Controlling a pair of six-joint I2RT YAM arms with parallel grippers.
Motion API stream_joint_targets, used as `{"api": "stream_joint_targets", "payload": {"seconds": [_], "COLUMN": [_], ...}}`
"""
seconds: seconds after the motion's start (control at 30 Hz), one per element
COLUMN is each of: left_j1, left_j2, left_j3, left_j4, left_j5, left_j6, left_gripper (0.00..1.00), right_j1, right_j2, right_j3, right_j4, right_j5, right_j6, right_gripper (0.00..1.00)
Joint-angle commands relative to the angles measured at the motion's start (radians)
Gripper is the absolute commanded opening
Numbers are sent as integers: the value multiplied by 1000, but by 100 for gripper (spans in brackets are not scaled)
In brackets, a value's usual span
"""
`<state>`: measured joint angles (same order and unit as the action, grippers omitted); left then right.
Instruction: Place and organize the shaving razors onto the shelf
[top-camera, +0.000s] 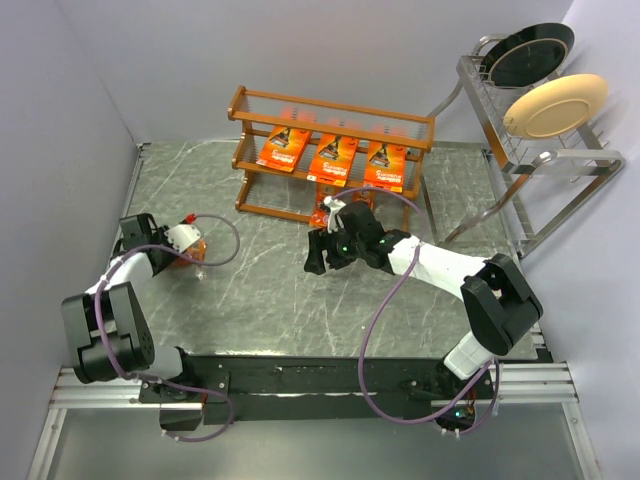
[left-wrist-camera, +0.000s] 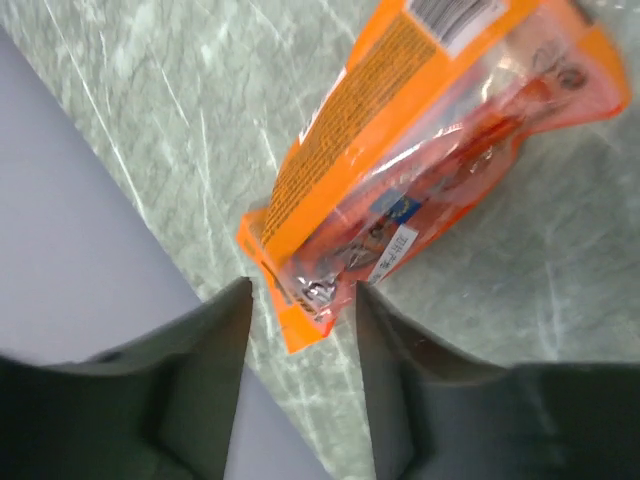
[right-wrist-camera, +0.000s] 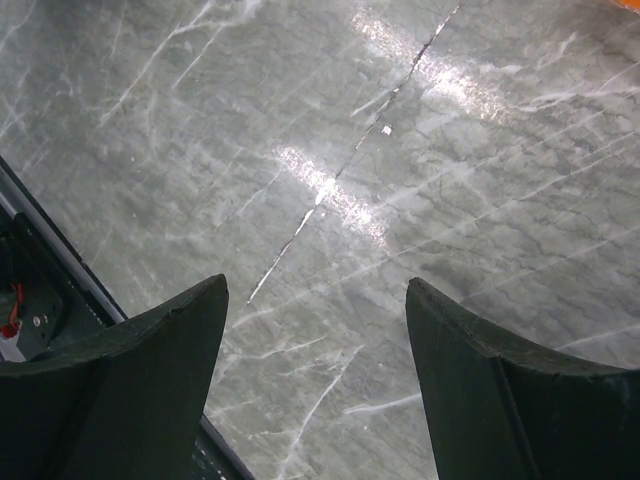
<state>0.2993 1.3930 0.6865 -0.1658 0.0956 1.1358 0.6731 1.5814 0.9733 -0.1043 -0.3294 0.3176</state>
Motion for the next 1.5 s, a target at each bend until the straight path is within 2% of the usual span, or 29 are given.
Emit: {"api": "stream_joint_targets", "payload": {"seconds": [0.0,0.03,0.13,0.33,0.43,0.6,0.7,0.73,0.9,1.0,1.07,1.13,1.2,1.27,1.3,1.37,1.4,1.43,1.47], "left_j1": [21,30,54,52,54,52,54,52,52,50,50,49,50,37,34,34,34,31,29], "left_j2": [-61,-86,-146,-97,-10,69,121,142,179,198,199,211,225,296,325,431,466,535,557], "left_j3": [18,-8,-44,-61,-36,-73,-61,-47,-16,48,91,206,339,451,560,677,762,798,814], "left_j4": [-61,-90,-142,-44,-63,61,60,55,43,-26,-121,-268,-459,-710,-792,-964,-1115,-1191,-1210], "left_j5": [113,134,173,141,133,87,72,70,76,92,116,180,278,332,364,493,536,620,657], "left_j6": [75,117,222,209,225,283,291,292,286,268,225,214,147,86,47,-3,-16,-5,-109], "left_gripper": [60,68,74,75,73,70,60,53,40,27,21,14,1,1,1,1,1,1,1], "right_j1": [-9,-10,-10,-12,-13,-24,-26,-27,-30,-32,-33,-33,-33,-37,-35,-35,-35,-35,-35], "right_j2": [-11,-14,-18,-15,-14,-4,-1,0,0,6,5,8,11,11,11,6,5,0,-1], "right_j3": [-21,-28,-44,-42,-41,-38,-33,-33,-42,-39,-38,-36,-35,-33,-31,-27,-27,-27,-27], "right_j4": [34,34,41,40,35,31,26,26,35,34,35,38,37,40,40,31,31,28,25], "right_j5": [29,32,33,32,30,30,33,35,39,41,44,47,47,49,47,49,49,49,49], "right_j6": [-6,-8,-3,-3,-3,-2,0,1,12,15,17,18,21,20,17,15,14,12,8], "right_gripper": [79,79,80,80,80,80,80,80,80,80,80,80,80,80,80,80,80,80,80]}}
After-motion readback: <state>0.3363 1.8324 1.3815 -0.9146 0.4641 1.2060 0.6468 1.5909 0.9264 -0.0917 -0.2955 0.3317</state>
